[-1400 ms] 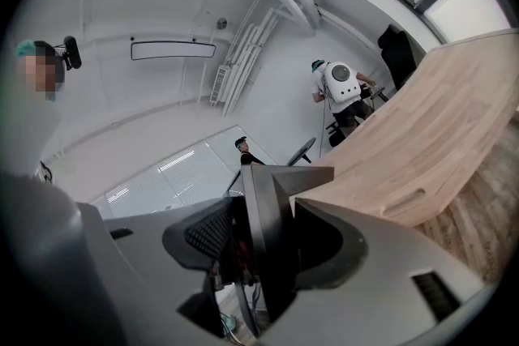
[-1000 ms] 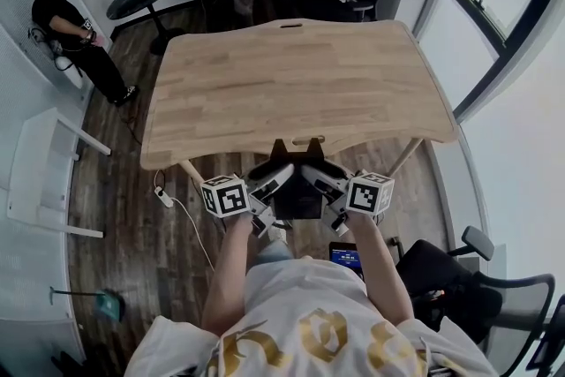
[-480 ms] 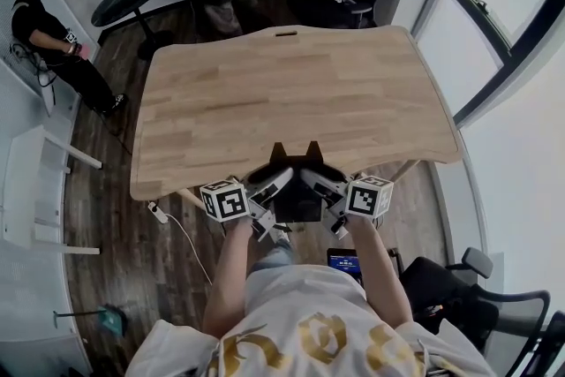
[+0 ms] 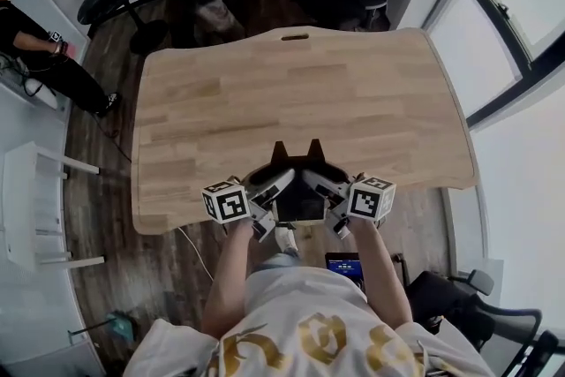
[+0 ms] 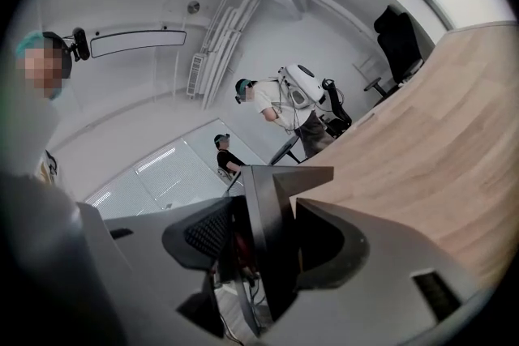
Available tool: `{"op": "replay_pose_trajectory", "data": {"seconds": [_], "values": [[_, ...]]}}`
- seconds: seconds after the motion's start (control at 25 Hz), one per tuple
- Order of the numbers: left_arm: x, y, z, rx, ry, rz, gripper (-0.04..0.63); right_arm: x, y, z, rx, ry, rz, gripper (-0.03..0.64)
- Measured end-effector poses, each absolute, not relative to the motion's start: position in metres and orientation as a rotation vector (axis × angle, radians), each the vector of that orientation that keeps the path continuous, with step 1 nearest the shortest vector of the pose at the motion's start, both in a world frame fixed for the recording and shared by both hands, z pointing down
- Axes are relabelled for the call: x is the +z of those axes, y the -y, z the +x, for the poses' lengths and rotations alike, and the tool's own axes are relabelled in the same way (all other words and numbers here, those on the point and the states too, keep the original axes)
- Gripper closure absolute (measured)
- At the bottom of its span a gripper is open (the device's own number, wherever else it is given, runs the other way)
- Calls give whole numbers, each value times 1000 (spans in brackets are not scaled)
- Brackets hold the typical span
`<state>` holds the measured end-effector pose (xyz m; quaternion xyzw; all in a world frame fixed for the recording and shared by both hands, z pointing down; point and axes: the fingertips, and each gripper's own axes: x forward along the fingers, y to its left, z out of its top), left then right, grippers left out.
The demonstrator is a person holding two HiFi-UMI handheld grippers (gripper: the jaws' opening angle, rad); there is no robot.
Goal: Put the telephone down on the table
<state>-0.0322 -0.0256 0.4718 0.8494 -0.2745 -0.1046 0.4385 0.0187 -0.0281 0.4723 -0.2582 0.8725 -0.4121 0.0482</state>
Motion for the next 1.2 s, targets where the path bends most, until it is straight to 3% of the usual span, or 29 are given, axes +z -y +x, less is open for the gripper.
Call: {"op": "replay_pose_trajectory", "data": {"seconds": [0.44,1.2], "values": [[495,110,-77,-266,637,2087,364,495,111,-25,-1290,-2643,-861,391],[459,125,-56,-249,574,2172,364,461,122,-4,-1181,-2609,-931,391]]}}
